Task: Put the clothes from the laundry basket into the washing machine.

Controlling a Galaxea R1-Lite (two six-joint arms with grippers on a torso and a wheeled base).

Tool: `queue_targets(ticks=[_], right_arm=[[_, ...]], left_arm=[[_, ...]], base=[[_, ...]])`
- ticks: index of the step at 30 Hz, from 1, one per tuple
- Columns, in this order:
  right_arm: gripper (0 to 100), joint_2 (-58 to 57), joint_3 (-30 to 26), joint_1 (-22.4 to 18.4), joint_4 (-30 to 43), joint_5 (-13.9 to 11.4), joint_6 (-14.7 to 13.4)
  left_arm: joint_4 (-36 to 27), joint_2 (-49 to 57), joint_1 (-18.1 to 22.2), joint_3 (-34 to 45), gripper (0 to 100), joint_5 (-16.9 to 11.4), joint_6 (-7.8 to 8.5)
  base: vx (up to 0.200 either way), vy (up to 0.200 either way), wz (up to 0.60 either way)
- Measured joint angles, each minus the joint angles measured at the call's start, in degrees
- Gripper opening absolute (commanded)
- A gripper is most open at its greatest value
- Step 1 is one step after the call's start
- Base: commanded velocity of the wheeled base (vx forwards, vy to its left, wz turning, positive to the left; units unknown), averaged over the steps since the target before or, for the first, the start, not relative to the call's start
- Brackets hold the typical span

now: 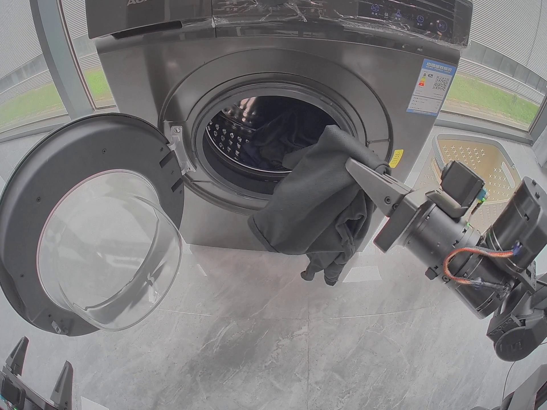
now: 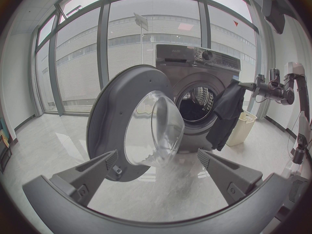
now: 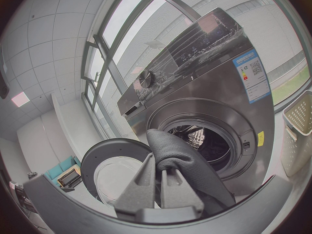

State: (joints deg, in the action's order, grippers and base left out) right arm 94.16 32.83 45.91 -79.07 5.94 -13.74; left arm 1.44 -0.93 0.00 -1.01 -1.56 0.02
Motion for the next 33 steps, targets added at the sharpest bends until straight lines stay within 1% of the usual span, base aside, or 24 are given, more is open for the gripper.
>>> queue_targets(ticks=[1,2,4,5,8,9,10,11,13,16,19,23,28,29,33], right_arm=[[0,0.41,0.33,0.01,-0.13,0.02,0.0],[0,0.93,0.77,0.06,-0.28,0.02,0.0],[0,1.62,1.32,0.2,-0.44,0.02,-0.02],[0,2.08,1.71,0.23,-0.55,0.02,-0.02],[0,2.8,2.5,0.59,-0.9,0.02,-0.02],[0,3.3,3.0,0.8,-1.32,0.02,-0.02],[0,3.41,3.08,0.83,-1.38,0.02,0.0],[0,3.77,3.39,1.0,-1.71,0.0,0.02],[0,4.38,3.88,1.3,-2.24,-0.02,0.06],[0,5.25,4.43,1.68,-2.83,-0.13,0.11],[0,5.97,4.79,2.01,-3.23,-0.22,0.2],[0,6.67,5.12,2.4,-3.62,-0.26,0.24],[0,7.55,5.4,2.79,-3.89,-0.3,0.26],[0,7.61,5.42,2.82,-3.89,-0.28,0.26],[0,8.2,5.56,3.06,-4.02,-0.28,0.28]], left_arm=[[0.41,-0.01,0.0,-0.15,100,-0.44,-0.13],[0.91,-0.01,0.0,-1.0,100,-1.52,-0.38],[1.4,-0.22,0.18,-3.19,100,-4.73,-0.68],[1.38,-0.56,0.41,-4.79,100,-8.03,-0.87],[1.24,-2.13,0.96,-7.12,100,-14.25,-1.08],[1.43,-3.95,1.32,-7.97,100,-17.7,-1.15],[1.57,-4.36,1.4,-8.08,100,-18.29,-1.15],[2.23,-6.27,1.57,-8.55,100,-20.69,-1.15],[3.78,-10.09,1.79,-9.01,100,-24.16,-1.13],[8.08,-17.09,1.76,-9.46,100,-28.27,-1.02],[13.69,-24.82,1.07,-9.76,100,-30.93,-0.93],[20.43,-35.4,-0.99,-10.2,100,-33.17,-0.87],[28.86,-49.73,-6.22,-11.86,100,-34.84,-0.91],[29.9,-51.25,-6.78,-12.08,100,-34.95,-0.93],[37.34,-60.56,-9.91,-13.75,100,-35.5,-1.08]], base=[[0.0,0.0,0.0],[0.0,0.0,0.0],[0.0,0.0,0.0],[0.0,0.0,0.0],[0.0,0.0,0.0],[0.0,0.0,0.0],[0.0,0.0,0.0],[0.0,0.0,0.0],[0.0,0.0,0.0],[0.0,0.0,0.0],[0.0,0.0,0.0],[0.0,0.0,0.0],[0.0,0.0,0.0],[0.0,0.0,0.0],[0.0,0.0,0.0]])
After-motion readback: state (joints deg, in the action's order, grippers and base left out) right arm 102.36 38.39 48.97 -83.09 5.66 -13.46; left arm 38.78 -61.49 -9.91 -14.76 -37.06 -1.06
